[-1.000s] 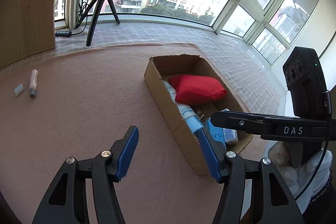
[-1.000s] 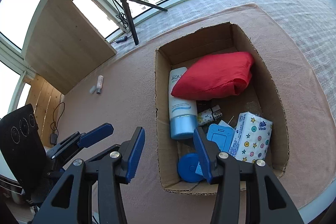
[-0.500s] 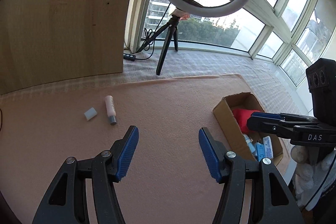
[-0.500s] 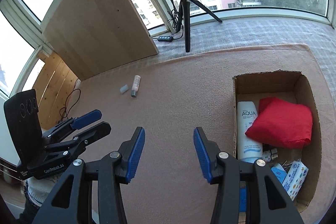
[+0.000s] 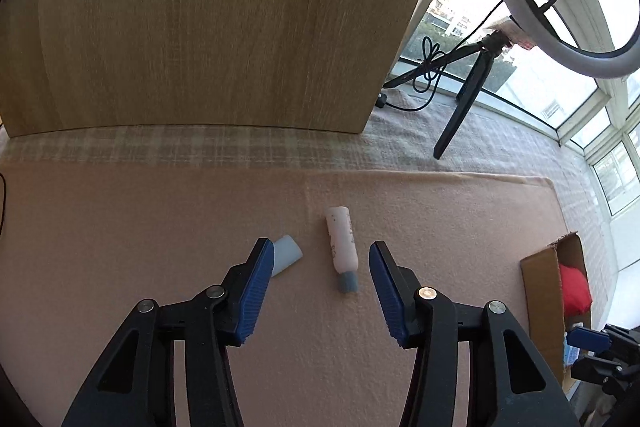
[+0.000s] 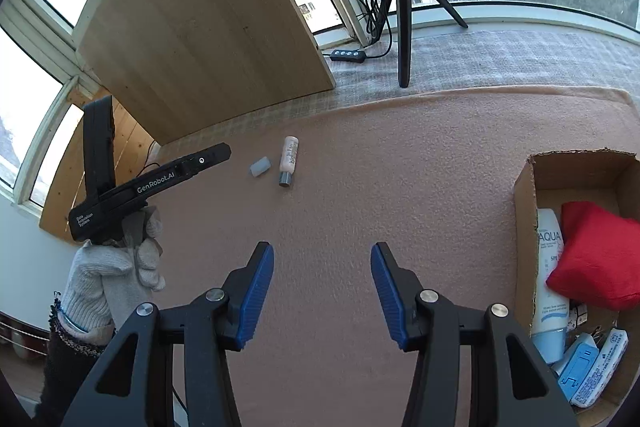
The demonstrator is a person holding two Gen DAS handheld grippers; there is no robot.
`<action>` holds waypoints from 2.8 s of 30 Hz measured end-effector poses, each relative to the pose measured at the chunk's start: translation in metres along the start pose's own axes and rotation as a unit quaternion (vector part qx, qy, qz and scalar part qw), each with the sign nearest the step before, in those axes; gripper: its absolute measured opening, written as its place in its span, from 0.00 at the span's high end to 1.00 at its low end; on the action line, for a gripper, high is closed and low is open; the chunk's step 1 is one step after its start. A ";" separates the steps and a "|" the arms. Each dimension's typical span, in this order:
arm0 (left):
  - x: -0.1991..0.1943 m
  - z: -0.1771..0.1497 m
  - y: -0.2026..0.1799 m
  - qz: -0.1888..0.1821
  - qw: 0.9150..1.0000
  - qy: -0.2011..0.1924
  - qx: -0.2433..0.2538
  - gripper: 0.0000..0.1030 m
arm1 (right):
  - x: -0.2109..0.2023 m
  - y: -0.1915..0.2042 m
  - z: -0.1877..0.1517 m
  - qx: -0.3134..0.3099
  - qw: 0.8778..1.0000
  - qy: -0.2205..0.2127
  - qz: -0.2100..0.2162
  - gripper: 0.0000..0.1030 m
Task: Organize objects
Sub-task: 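Move both tools to the white cap and the white bottle, then close the left tool on the white cap while the right tool grips the white bottle, then lift the cap and bottle with both tools and carry them over the box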
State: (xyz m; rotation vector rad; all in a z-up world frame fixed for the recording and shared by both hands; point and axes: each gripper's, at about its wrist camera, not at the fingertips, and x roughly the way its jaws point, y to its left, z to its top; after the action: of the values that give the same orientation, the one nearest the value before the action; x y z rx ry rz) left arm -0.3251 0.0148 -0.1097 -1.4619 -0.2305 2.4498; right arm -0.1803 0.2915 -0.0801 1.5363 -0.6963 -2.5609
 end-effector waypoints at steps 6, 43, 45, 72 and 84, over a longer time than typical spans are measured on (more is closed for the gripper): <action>0.045 0.002 0.014 0.010 0.999 0.038 -0.013 0.49 | 0.011 -0.018 -0.008 0.017 1.000 0.017 -0.012 0.55; 0.050 -0.025 0.021 -0.015 0.999 0.033 0.038 0.93 | 0.214 0.074 0.093 -0.011 0.996 0.081 -0.034 0.69; 0.052 -0.026 0.021 -0.015 0.998 0.037 0.038 0.88 | 0.217 0.075 0.092 -0.014 0.996 0.081 -0.041 0.72; 0.057 -0.028 0.011 0.004 0.999 0.019 0.045 0.93 | 0.193 0.061 0.067 -0.026 0.995 0.085 -0.043 0.82; 0.026 -0.058 -0.001 -0.017 0.999 0.017 0.042 0.93 | 0.173 0.058 0.050 -0.042 0.995 0.081 -0.041 0.82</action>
State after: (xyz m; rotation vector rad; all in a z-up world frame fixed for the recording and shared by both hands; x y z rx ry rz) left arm -0.2862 0.0235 -0.1589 -1.4498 -0.1424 2.3758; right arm -0.3181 0.2062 -0.1778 1.7552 -0.5124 -2.4503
